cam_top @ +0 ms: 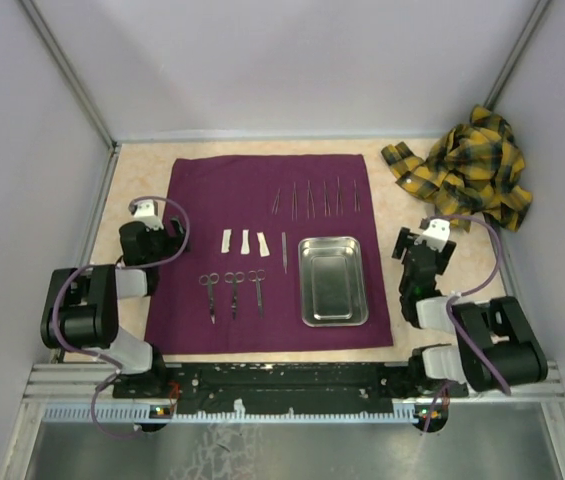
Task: Open and lay out the surgical kit
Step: Reset both arms
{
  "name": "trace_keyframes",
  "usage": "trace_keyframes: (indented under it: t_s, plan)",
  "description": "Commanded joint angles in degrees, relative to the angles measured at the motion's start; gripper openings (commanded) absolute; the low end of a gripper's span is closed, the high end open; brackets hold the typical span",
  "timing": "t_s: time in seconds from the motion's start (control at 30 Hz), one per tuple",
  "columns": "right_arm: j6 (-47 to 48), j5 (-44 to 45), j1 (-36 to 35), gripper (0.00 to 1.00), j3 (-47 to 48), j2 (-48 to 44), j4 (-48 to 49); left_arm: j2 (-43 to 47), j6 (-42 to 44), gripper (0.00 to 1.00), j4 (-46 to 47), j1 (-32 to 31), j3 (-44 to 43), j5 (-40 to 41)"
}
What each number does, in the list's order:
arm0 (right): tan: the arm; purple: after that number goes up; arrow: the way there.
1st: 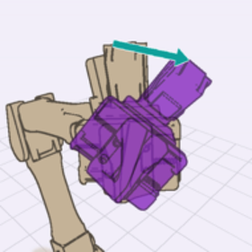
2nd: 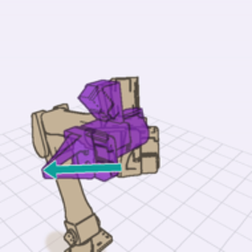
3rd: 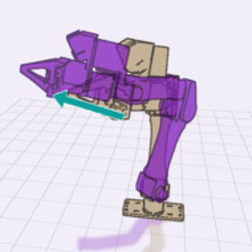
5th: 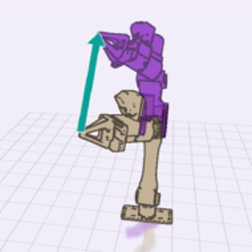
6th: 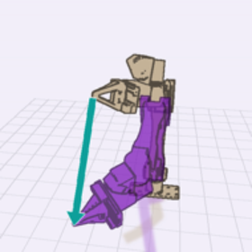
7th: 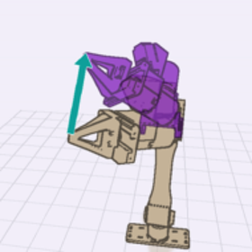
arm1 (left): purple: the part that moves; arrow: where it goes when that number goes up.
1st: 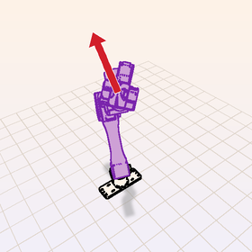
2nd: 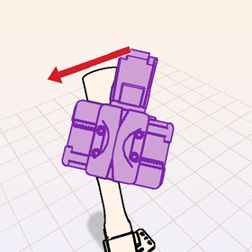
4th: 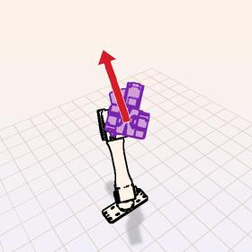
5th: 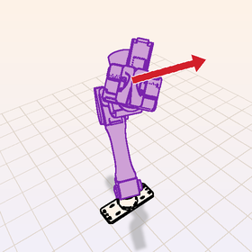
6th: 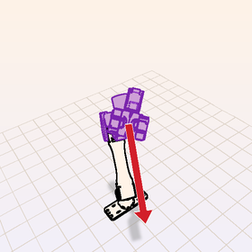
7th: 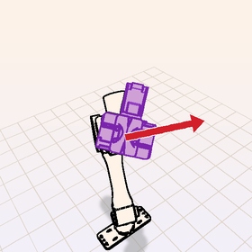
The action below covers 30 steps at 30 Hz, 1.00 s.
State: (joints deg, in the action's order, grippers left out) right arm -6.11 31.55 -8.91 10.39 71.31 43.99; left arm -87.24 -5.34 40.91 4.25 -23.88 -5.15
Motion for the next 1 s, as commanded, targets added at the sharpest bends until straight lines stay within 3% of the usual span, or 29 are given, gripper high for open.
trace_keyframes:
  t_s: [0.0, 0.07, 0.2, 0.3, 0.37, 0.43, 0.77, 0.87, 0.97]
  plan:
    - [4.23, 1.25, 1.07, 0.78, -1.79, 8.11, 28.19, -2.23, 2.57, 1.00, 6.78, 1.46, -2.35, -6.00]
    - [2.51, -0.56, 1.52, 0.79, -0.07, 6.51, 20.98, -3.37, 2.31, 1.00, 10.66, 2.39, -1.80, -8.75]
    - [4.63, -5.92, 1.78, 0.79, -2.50, 8.00, 26.94, -2.81, 2.95, 1.00, 12.28, 2.58, -0.75, -11.00]
    - [6.26, -7.00, 1.97, 0.79, -5.03, 13.40, 39.70, -1.01, 3.06, 1.00, 18.31, 2.53, 3.48, -11.07]
    - [5.14, -7.39, 1.92, 0.80, -4.38, 10.93, 33.84, -0.03, 3.10, 1.00, 22.50, 2.52, 6.26, -11.15]
    - [6.02, -7.36, 1.90, 0.80, -4.69, 12.55, 37.77, 0.65, 3.53, 1.00, 27.24, 2.52, 9.08, -12.18]
    - [6.78, -9.23, 1.69, 0.80, -2.10, 12.37, 32.01, -5.58, 5.83, 0.99, 48.12, 2.46, 16.41, -18.62]
    - [6.66, -9.29, 1.63, 0.80, -1.94, 12.38, 31.78, -3.51, 7.06, 0.99, 37.84, 2.17, 13.53, -18.74]
    - [6.66, -9.28, 1.61, 0.80, -1.98, 12.37, 31.94, -4.39, 7.69, 0.99, 38.78, 1.14, 12.74, -16.99]
